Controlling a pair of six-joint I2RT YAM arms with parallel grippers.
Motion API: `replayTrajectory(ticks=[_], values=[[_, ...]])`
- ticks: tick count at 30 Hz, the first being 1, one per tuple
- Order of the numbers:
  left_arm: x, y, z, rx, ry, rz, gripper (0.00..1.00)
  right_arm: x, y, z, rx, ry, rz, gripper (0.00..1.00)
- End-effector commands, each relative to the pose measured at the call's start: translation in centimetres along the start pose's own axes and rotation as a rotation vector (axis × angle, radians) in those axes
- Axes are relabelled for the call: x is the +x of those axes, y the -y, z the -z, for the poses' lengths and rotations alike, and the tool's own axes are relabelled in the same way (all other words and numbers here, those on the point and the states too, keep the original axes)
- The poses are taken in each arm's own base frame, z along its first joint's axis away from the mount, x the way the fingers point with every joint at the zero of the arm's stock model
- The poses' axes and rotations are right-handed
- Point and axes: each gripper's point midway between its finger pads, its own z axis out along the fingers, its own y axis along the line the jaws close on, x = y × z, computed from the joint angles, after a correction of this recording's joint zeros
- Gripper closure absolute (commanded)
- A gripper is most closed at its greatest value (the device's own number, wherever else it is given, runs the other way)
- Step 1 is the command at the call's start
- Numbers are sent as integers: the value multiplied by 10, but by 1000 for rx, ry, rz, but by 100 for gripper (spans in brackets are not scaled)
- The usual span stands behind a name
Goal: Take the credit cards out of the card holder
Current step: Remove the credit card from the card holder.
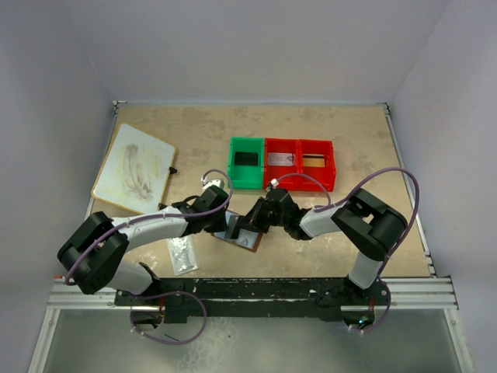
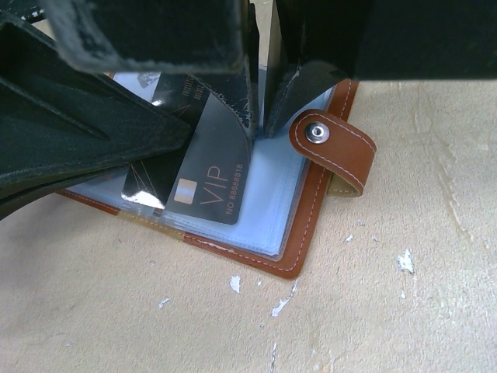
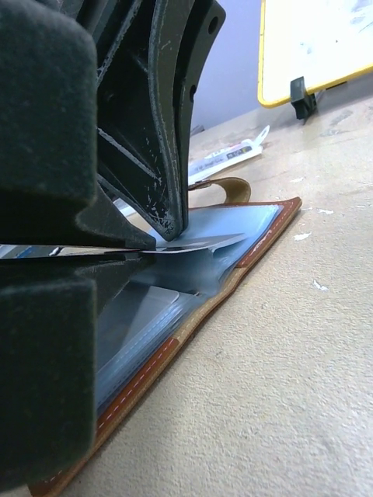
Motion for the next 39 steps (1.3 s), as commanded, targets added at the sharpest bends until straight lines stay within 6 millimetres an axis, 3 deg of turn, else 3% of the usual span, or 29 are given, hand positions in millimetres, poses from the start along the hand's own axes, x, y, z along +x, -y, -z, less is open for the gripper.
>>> replayTrajectory(ticks=[1, 11, 16, 21, 27, 32, 39], values=[[13, -21, -2, -87, -43, -27, 95, -3, -9, 3, -28, 5, 13, 100], [9, -11, -1, -40, -36, -50, 96, 6, -1, 19, -43, -3, -37, 100], [10, -3, 0, 6, -46, -66, 96, 2, -8, 13, -60, 7, -26, 88], [12, -2, -1, 13, -58, -74, 95, -6, -19, 4, -76, 19, -5, 84], [13, -4, -2, 5, -60, -73, 95, -5, -19, 4, -74, 21, -2, 87], [11, -6, -1, -9, -53, -72, 96, -5, -13, 6, -51, 24, 5, 99], [3, -11, 3, -43, -13, -57, 95, -4, -5, 27, 10, 45, 29, 100]])
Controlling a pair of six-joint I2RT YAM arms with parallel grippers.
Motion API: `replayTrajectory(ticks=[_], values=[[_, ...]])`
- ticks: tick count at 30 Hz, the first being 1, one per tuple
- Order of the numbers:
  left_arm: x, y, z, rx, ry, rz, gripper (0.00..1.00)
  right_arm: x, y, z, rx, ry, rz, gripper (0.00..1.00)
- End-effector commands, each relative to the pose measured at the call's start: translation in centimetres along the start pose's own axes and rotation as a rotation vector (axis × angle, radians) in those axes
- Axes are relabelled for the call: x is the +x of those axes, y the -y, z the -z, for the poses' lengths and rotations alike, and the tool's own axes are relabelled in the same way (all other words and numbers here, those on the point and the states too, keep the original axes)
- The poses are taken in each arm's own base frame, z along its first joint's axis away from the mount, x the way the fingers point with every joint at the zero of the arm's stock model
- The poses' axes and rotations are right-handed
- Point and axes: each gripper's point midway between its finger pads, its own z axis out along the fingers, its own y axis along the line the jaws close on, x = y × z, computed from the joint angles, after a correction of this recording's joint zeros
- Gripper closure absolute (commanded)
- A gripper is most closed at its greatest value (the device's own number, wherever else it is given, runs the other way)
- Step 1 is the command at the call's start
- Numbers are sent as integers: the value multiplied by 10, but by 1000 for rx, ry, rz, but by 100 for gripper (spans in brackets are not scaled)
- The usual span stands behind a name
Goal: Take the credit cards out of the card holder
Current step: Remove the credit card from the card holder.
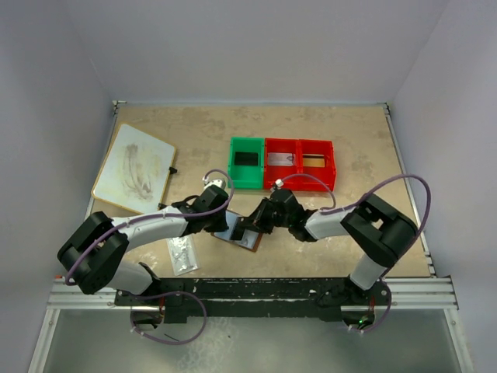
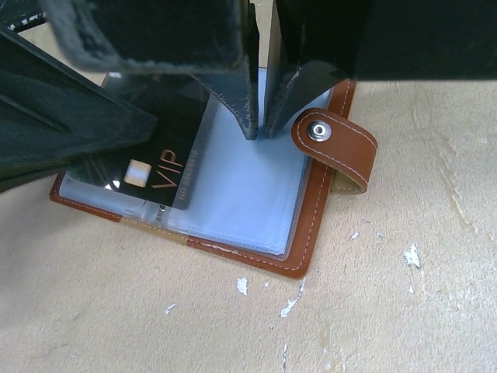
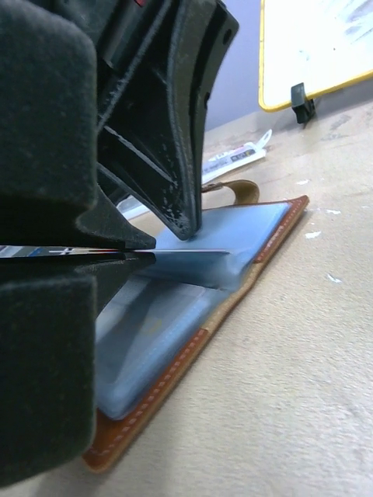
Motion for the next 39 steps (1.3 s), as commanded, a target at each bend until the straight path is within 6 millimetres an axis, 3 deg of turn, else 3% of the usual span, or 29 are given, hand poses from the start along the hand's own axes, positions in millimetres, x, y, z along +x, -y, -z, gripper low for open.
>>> replayTrajectory(ticks=[1, 6, 13, 27, 33, 39], values=[[-1, -12, 4, -64, 8, -13, 95, -2, -6, 20, 8, 32, 43, 100], [-19, -7, 17, -49, 76, -4, 91, -9, -17, 39, -17, 83, 81, 100], [-55, 1, 52, -24, 221, 14, 74, -23, -36, 58, -60, 166, 175, 100], [-108, -34, 120, -197, 487, 56, 37, -83, -95, 109, -135, 527, 568, 100], [-126, -51, 153, -310, 559, 15, 33, -95, -111, 126, -124, 613, 843, 100], [-140, -71, 173, -469, 584, -41, 31, -104, -123, 127, -76, 626, 1069, 100]])
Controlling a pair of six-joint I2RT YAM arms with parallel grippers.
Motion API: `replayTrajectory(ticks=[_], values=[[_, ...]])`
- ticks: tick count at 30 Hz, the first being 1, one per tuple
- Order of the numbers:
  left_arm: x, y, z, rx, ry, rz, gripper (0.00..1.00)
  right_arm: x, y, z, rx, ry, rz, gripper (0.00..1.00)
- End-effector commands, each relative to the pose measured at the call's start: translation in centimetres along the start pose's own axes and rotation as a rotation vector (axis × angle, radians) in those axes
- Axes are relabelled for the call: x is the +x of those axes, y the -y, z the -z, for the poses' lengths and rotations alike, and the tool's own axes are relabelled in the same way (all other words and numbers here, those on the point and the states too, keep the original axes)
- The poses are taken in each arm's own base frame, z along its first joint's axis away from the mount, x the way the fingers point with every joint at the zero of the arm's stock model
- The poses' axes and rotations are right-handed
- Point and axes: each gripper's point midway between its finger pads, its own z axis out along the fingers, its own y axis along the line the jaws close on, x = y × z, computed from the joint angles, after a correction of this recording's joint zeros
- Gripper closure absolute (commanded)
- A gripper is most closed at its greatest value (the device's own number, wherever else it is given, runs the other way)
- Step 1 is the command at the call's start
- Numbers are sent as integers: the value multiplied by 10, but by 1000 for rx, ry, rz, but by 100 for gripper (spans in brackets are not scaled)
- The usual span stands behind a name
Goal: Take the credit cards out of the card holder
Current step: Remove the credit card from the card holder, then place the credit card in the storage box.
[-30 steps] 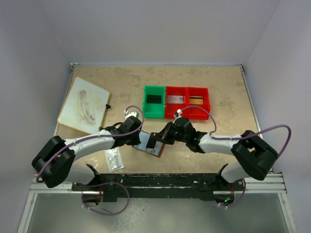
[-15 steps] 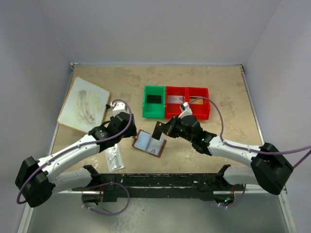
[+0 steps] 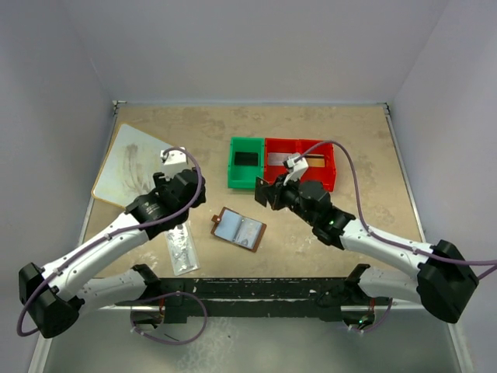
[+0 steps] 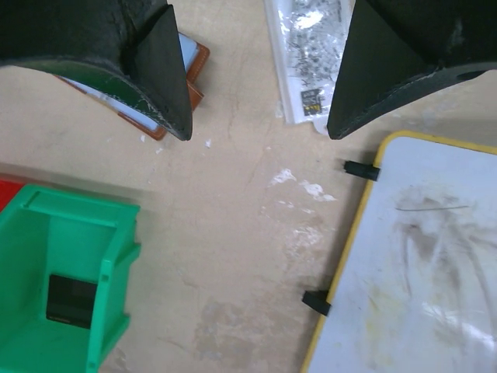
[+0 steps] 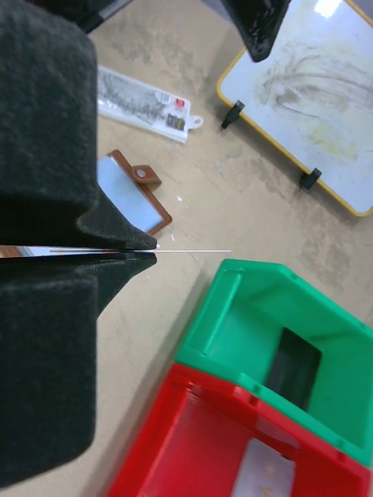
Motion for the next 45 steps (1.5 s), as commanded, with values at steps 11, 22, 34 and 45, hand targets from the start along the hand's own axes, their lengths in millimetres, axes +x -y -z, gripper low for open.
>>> replayTrajectory(ticks=[11, 22, 34, 45], values=[[-26, -64, -12, -172, -8, 23, 28, -53, -5, -44, 36, -2, 469, 100], [-35, -79, -3, -203, 74, 75, 27, -55, 5, -94, 97, -93, 653, 100], [-44, -84, 4, -205, 119, 104, 27, -44, 47, -146, 231, -216, 887, 100], [-51, -93, 13, -226, 163, 129, 26, -53, 67, -184, 153, -224, 1023, 100]])
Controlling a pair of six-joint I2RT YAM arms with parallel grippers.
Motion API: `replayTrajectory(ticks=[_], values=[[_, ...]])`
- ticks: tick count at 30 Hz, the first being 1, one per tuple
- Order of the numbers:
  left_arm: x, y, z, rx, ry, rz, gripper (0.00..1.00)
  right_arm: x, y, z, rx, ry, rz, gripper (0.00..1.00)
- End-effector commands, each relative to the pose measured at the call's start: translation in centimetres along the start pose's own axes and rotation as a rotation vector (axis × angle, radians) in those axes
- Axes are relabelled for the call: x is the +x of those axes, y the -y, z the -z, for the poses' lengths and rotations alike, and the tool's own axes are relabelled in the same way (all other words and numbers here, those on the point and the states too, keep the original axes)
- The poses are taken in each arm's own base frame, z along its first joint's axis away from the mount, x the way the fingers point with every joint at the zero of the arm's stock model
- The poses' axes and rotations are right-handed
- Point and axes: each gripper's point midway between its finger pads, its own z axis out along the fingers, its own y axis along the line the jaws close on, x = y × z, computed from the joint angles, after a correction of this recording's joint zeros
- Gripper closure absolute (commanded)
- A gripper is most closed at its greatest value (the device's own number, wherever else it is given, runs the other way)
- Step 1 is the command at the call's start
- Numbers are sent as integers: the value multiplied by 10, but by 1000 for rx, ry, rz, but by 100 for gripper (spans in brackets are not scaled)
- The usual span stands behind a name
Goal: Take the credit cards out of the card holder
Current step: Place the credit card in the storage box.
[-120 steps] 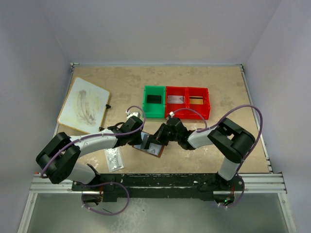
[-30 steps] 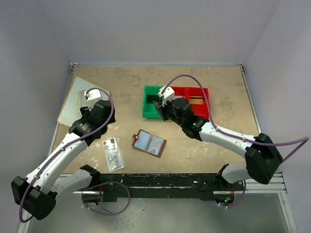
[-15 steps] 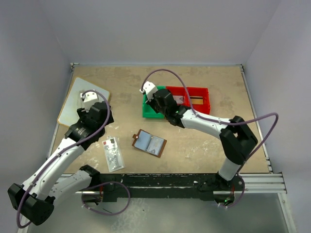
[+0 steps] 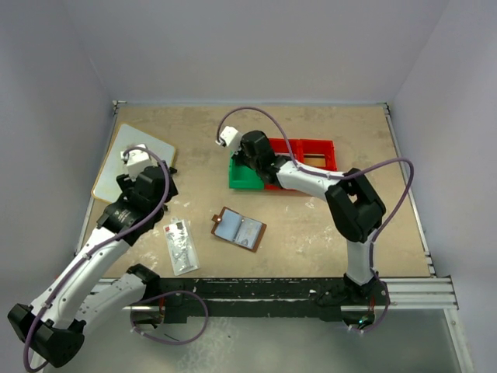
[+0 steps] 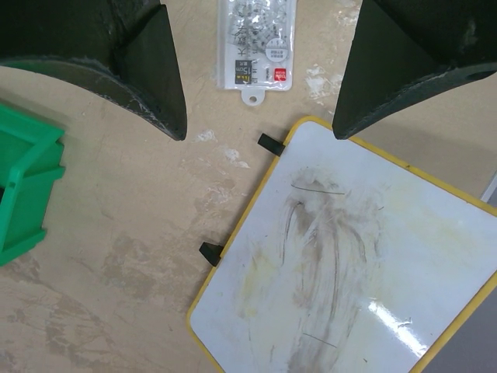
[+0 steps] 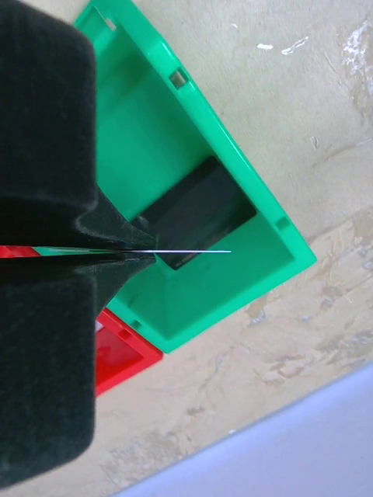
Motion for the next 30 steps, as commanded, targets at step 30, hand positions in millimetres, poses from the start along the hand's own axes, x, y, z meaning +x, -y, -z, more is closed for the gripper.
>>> replayTrajectory(ticks=[30], values=[[-21, -11, 7, -23, 85, 48, 26, 11, 7, -58, -105, -32, 313, 100]])
